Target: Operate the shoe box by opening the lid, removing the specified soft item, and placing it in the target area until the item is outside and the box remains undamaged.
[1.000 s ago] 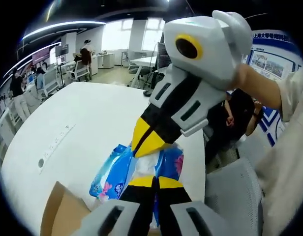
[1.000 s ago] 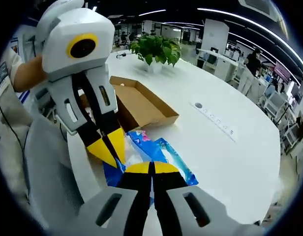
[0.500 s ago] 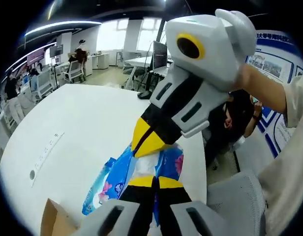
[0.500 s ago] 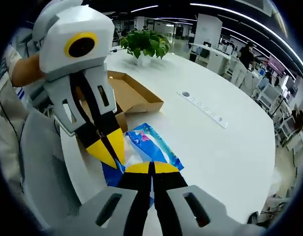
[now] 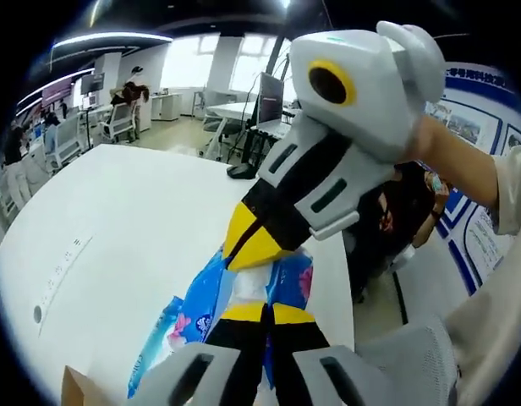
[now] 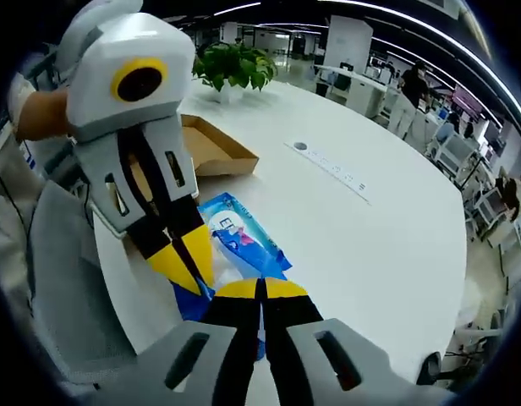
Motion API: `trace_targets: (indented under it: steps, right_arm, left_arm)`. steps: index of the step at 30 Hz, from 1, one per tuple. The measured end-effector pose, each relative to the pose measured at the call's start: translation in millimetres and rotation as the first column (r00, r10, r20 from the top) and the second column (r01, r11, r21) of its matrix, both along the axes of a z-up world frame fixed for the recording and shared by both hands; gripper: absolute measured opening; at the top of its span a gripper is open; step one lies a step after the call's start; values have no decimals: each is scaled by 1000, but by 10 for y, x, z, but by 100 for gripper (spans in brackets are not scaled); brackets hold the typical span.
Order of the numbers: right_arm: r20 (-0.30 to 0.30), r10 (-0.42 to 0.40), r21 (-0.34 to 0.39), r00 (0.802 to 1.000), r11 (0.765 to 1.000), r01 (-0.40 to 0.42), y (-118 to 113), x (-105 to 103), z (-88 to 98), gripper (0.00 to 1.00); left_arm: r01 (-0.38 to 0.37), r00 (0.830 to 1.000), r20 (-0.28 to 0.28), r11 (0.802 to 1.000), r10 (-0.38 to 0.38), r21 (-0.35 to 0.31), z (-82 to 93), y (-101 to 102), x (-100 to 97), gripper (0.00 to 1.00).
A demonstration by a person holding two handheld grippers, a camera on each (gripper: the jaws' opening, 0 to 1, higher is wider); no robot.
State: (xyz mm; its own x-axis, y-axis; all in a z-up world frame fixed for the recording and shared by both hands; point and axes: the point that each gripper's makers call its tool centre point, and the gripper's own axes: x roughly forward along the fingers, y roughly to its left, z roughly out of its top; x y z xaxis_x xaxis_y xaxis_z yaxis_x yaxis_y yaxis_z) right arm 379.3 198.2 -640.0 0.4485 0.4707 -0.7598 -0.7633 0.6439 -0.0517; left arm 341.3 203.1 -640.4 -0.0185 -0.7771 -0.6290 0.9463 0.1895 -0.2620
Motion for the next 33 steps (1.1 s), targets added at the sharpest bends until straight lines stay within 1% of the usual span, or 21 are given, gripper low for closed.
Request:
trace_targets:
  steps: [3, 13, 25, 33]
  right_arm:
    - [-3, -27, -6, 1000, 1000, 27, -93, 24, -48, 0]
    - [-22, -78, -25, 997, 997, 77, -356, 72, -173, 0]
    - [-25, -106, -54, 994, 993, 105, -640, 167, -260, 0]
    - [-18, -101, -89, 995, 991, 99, -804, 213, -356, 0]
  left_arm:
    - [7, 1000, -4, 1000, -7, 0, -36, -83, 28, 0]
    - [51, 998, -23, 999, -50, 13, -154, -369, 68, 0]
    - [67, 997, -44, 998, -67, -1, -248, -658, 171, 0]
    - [99, 995, -30, 995, -99, 8, -333, -857, 182, 0]
